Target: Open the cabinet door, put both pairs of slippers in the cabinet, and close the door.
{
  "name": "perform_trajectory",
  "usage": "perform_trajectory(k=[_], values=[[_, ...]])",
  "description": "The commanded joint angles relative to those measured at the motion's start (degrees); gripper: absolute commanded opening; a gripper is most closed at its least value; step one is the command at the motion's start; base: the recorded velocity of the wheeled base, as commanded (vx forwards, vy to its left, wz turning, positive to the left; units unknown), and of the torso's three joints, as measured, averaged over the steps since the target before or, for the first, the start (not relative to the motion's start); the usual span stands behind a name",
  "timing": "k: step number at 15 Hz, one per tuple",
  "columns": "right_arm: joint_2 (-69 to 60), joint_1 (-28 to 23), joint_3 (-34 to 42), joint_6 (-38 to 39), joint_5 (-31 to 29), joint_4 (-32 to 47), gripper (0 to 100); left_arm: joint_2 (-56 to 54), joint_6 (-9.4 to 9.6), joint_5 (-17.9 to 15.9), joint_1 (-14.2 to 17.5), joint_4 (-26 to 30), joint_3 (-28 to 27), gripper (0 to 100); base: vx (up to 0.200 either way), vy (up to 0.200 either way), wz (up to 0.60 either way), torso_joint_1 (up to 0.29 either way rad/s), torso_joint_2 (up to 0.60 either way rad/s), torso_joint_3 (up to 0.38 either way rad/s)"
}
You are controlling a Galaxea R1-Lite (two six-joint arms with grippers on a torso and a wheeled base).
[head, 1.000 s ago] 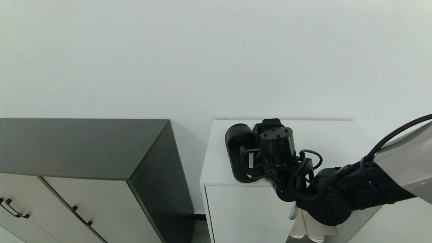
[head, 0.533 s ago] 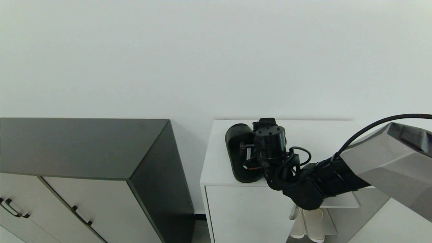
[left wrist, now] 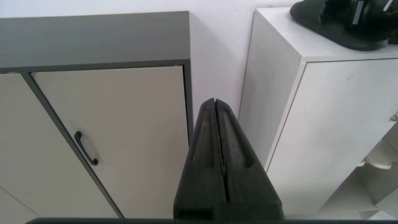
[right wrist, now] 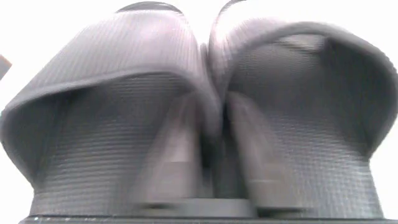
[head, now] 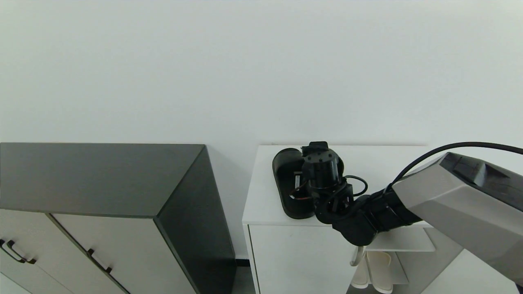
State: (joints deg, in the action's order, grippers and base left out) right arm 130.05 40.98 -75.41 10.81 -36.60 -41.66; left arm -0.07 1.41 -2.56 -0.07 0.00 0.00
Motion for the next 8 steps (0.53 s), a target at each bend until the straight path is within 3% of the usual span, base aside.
perform_trajectory(k=[1,8], values=[[0.03,-0.03,0.18,0.0,-0.05,0.26,0,0.07,-0.01,0.01,-0.01,0.0,0.0,0,0.0,0.0,0.0,0.0,0.0,0.0],[-7.53,1.99,5.63,-0.09,0.39,0.26,0,0.07,-0.01,0.01,-0.01,0.0,0.0,0,0.0,0.0,0.0,0.0,0.0,0.0]])
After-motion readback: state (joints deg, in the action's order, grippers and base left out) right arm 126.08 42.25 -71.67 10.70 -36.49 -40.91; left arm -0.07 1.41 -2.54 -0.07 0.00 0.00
